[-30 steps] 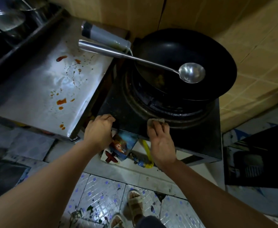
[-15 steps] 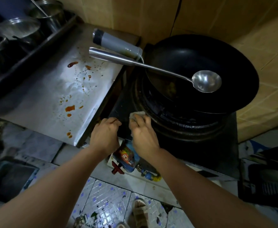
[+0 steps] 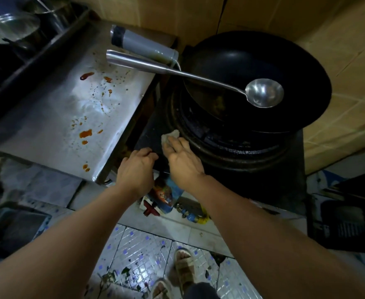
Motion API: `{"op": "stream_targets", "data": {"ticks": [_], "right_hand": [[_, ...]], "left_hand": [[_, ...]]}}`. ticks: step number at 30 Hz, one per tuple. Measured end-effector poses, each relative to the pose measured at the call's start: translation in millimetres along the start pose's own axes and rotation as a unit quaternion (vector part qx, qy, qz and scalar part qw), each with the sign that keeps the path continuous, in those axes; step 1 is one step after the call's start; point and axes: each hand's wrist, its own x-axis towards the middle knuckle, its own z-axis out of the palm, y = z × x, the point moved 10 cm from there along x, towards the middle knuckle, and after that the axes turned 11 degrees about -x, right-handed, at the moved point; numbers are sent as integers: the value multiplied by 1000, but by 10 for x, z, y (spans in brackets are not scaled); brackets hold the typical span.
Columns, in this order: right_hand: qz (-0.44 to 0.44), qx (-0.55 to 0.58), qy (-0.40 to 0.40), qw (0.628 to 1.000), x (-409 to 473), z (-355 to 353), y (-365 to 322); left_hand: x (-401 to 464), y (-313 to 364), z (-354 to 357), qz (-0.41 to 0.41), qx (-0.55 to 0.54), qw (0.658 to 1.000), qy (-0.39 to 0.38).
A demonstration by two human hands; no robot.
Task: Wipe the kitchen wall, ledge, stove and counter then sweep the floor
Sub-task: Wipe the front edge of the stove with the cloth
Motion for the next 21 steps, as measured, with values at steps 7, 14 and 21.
{"op": "stream_targets", "data": {"ticks": [7,14,21], "right_hand": [[23,21,24,999,-798,28,406],[178,-2,30,984,-1608,49,1312],[286,59,44,955,-1762,131,1686]], "left_hand": [[-99,293,182,1,-9,999,-38],[-138,621,365,24,-25,998,-49],[-183,766,433,33,-23,998,-58]]}}
